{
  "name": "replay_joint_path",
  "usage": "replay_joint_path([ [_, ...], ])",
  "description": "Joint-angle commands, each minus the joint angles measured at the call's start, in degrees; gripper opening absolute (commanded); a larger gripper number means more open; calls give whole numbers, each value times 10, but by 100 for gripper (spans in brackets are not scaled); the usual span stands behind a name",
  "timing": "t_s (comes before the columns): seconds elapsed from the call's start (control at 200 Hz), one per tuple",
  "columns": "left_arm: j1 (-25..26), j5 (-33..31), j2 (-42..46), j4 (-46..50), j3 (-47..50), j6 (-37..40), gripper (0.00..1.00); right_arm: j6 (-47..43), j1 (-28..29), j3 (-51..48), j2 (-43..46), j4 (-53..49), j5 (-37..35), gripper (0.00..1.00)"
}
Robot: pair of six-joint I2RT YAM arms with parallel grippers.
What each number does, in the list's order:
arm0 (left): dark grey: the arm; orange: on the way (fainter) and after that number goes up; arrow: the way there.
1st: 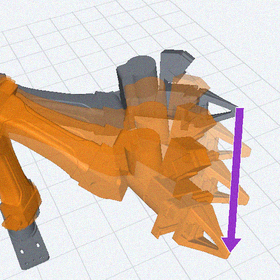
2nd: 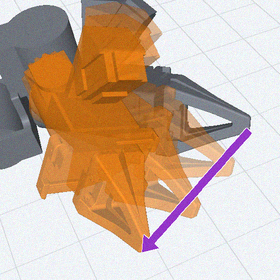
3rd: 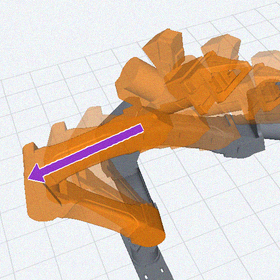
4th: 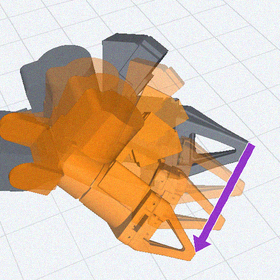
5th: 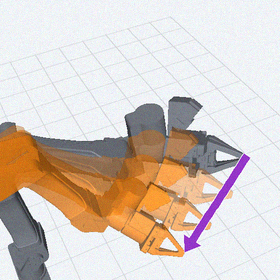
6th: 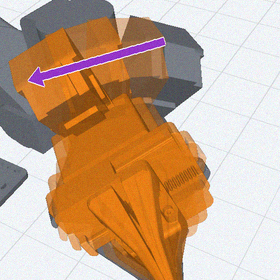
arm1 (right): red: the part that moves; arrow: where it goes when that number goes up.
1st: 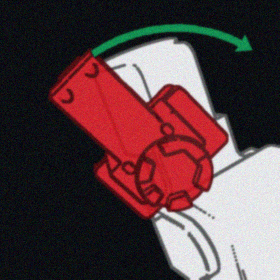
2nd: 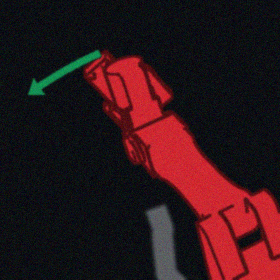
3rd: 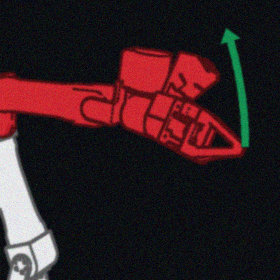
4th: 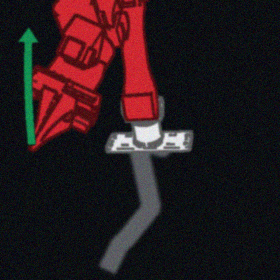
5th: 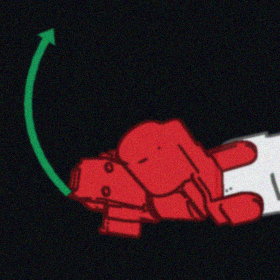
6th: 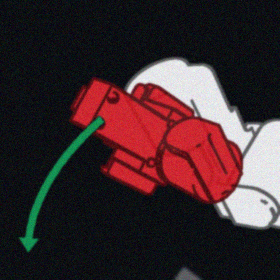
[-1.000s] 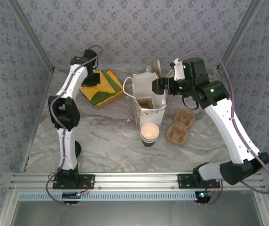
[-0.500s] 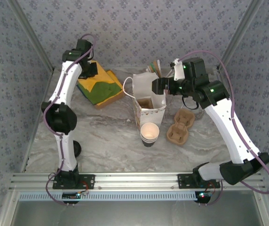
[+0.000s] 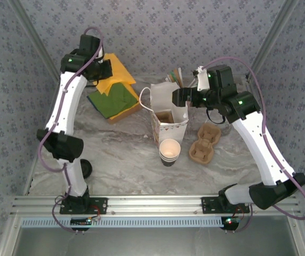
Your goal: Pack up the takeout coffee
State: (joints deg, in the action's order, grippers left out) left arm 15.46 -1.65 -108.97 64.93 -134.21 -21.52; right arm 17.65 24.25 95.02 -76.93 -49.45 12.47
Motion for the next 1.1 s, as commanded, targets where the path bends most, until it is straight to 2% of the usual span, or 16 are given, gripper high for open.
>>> replay_joint_path([
  [0.0, 19, 19, 53, -29, -21, -9, 0, 11, 2, 16, 15, 8, -2, 100],
  [0.28, 96, 52, 121, -99, -19, -25, 0, 20, 1, -3, 50, 13, -17, 100],
  [0.495, 165, 74, 118, -153, -39, -49, 0, 34, -2, -39, 105, 12, -46, 100],
  [0.59, 190, 95, 118, -202, -16, -74, 0, 37, -7, -52, 131, 6, -61, 100],
  [0.725, 230, 87, 112, -250, 15, -91, 0, 42, -18, -65, 165, -14, -77, 100],
  [0.885, 274, 85, 124, -348, 108, -123, 0, 42, -36, -75, 204, -43, -93, 100],
  [1.094, 298, 97, 164, -502, 270, -194, 0, 40, -56, -81, 236, -65, -102, 100],
])
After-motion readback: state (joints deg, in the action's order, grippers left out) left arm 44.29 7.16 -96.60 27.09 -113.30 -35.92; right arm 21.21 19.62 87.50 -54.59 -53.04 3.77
